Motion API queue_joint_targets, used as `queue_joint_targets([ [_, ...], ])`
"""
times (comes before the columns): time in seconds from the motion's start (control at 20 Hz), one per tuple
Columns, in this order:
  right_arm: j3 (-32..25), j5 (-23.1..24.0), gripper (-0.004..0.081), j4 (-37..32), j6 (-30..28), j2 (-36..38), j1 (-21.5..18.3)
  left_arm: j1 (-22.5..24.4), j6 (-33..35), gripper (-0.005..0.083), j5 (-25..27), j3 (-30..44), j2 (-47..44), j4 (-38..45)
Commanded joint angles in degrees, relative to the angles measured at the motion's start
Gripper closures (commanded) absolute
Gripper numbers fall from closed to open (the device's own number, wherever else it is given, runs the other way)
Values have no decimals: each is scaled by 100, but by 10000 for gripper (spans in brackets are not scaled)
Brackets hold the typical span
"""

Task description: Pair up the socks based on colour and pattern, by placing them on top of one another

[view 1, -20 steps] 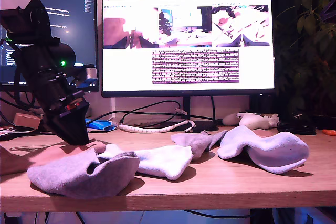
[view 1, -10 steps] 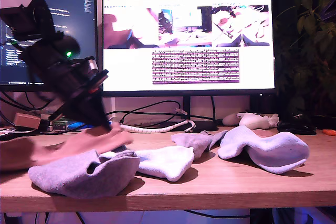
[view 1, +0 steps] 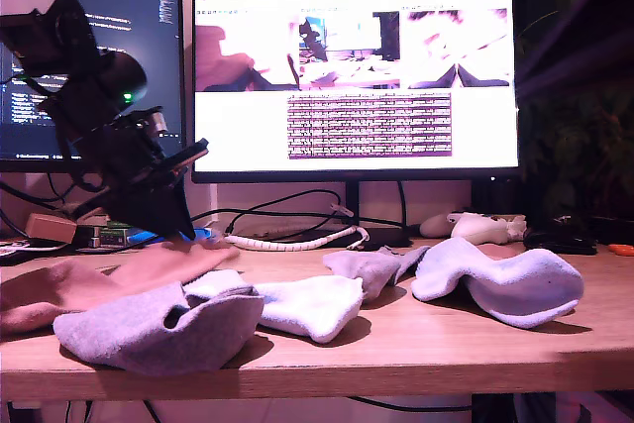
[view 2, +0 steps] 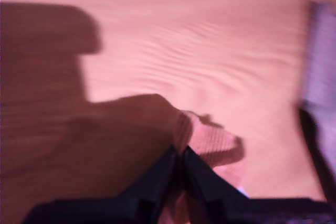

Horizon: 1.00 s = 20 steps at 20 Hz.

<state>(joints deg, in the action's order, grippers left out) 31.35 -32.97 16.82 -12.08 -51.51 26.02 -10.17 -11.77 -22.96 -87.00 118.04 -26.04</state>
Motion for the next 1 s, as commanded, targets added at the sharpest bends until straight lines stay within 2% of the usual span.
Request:
queue_joint_targets([
  [0.0, 201, 70, 650, -269, -361, -579, 203, -39, 20, 590, -57, -24, 151, 42],
  [0.1, 439, 184, 566, -374, -361, -1327, 289, -39, 22, 590, -61, -24, 151, 37],
  [0.35, 1438, 306, 467, -341, 955, -2918, 372, -37, 24, 590, -186, -24, 151, 42],
  [0.65, 2514, 356, 467, 103, 1967, -4411, 398, -37, 330, 590, -223, -24, 151, -105],
  [0.8, 2754, 358, 467, 457, 2002, -4857, 398, -33, 348, 590, -225, -24, 151, -149],
  [0.95, 2765, 354, 475, 474, 2002, -4986, 424, -35, 431, 590, -227, -24, 151, -175],
])
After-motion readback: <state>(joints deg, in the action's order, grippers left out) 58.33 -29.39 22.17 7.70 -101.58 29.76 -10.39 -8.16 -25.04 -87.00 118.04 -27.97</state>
